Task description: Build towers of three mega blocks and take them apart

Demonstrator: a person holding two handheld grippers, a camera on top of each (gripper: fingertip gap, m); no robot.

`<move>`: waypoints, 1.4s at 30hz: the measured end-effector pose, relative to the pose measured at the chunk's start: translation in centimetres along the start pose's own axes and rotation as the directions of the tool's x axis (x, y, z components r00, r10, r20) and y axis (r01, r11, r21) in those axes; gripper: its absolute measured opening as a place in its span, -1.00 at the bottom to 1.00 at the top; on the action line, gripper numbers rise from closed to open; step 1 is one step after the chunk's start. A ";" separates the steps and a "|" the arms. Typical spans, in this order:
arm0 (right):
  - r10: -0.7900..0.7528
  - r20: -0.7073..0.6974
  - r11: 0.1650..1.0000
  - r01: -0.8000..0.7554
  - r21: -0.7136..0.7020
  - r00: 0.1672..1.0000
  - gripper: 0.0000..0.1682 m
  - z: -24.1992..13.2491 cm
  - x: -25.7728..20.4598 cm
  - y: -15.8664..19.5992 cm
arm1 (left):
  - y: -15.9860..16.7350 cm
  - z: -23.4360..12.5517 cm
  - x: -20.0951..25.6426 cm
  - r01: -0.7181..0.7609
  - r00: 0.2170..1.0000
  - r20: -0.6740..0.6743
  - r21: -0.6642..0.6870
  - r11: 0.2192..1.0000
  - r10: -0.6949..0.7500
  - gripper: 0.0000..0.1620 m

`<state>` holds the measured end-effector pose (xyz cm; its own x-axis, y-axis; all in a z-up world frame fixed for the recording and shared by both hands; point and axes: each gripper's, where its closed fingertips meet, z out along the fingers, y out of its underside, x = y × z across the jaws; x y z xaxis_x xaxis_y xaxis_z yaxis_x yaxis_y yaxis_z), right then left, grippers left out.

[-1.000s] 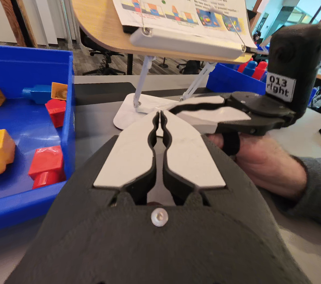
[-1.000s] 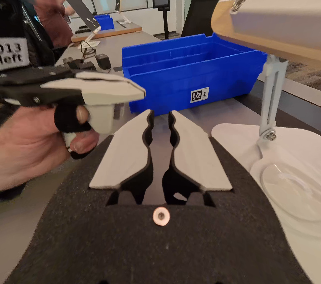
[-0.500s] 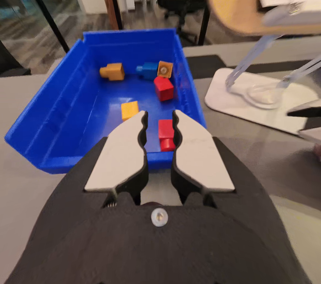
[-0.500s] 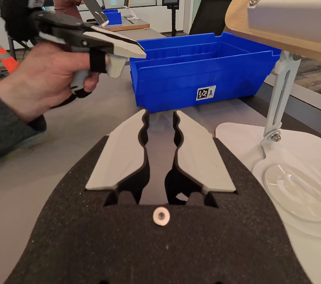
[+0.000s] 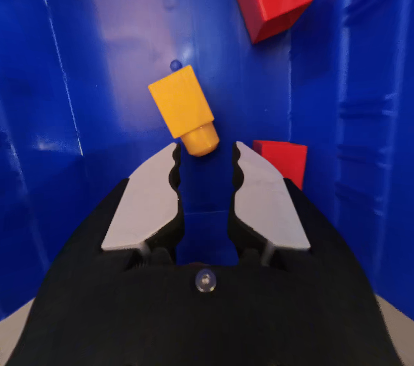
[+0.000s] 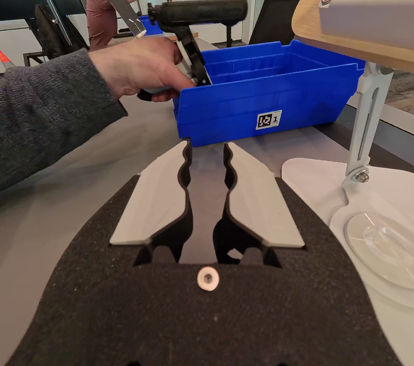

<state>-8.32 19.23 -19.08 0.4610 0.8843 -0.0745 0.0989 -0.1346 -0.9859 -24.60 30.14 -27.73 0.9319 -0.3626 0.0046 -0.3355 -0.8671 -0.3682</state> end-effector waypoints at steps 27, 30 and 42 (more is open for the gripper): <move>-0.066 0.042 0.998 0.067 -0.017 0.997 -0.51 0.4 -1.3 0.3 | 1.8 -8.2 0.5 -0.562 0.816 0.137 -0.046 0.826 0.562 -0.64; -0.101 0.067 0.995 0.102 0.000 0.993 -0.48 0.5 -2.0 0.1 | 2.1 -9.8 1.4 -0.599 0.790 0.140 -0.025 0.800 0.596 -0.64; -0.402 0.161 0.915 0.392 0.091 0.901 -0.25 0.8 -7.4 -0.4 | 8.9 -13.0 8.1 -0.853 0.491 -0.031 -0.217 0.474 0.870 -0.64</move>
<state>-12.50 13.06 -18.25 0.2333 0.9232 0.3053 0.1915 0.2642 -0.9453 -21.81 15.04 -18.86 0.1617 -0.9436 -0.2890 -0.9841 -0.1759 0.0234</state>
